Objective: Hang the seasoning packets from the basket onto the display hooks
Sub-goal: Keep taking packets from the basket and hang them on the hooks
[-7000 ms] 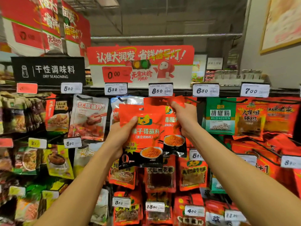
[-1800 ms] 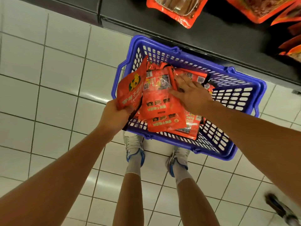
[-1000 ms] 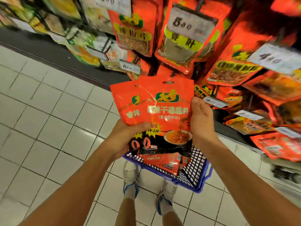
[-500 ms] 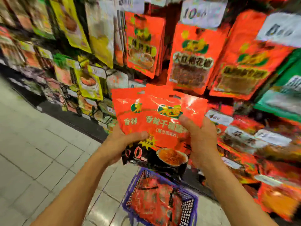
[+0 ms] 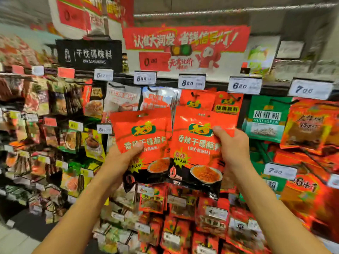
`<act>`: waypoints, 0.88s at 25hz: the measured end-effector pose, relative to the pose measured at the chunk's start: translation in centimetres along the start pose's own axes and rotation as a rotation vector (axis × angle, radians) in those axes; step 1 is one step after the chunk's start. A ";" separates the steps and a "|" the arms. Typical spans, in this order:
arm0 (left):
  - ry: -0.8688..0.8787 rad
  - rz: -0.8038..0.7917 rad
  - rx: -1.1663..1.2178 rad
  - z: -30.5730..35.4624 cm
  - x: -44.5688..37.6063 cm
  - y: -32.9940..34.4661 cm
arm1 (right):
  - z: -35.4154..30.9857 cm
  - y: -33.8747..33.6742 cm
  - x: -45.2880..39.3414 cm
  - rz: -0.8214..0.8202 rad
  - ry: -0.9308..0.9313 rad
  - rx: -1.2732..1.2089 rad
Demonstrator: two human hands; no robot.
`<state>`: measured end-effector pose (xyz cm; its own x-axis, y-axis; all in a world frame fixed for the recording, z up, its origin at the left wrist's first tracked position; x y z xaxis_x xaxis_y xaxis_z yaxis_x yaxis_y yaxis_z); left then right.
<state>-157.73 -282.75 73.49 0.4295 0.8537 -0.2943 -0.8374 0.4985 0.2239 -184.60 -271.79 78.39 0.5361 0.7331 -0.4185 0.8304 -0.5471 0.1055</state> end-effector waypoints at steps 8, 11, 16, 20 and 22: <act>-0.015 -0.113 0.090 1.9 -5.4 -2.2 | -0.5 1.5 -6.8 0.108 0.057 0.095; -0.050 -0.145 0.105 1.3 -7.1 -1.6 | -0.7 3.1 -8.4 0.138 0.048 0.136; -0.063 -0.187 0.063 0.4 -9.3 -0.3 | -1.3 4.5 -9.9 0.159 0.044 0.164; -0.012 -0.167 0.032 0.3 -11.0 0.3 | -1.5 5.1 -10.6 0.169 0.055 0.150; -0.011 -0.191 0.019 0.1 -11.7 0.7 | -1.6 5.2 -10.9 0.184 0.052 0.127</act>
<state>-163.31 -292.34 77.22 0.5836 0.7450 -0.3231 -0.7340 0.6541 0.1827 -185.85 -281.99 84.89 0.6867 0.6342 -0.3553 0.6937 -0.7178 0.0596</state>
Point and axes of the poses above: each hand's wrist, its own x-axis away from the middle knuckle, its own y-axis out of the palm, z = x × y, the point moved 3 cm from there along -x, towards the middle knuckle, and after that the axes turned 9 degrees about -z, right-handed, at the moved point
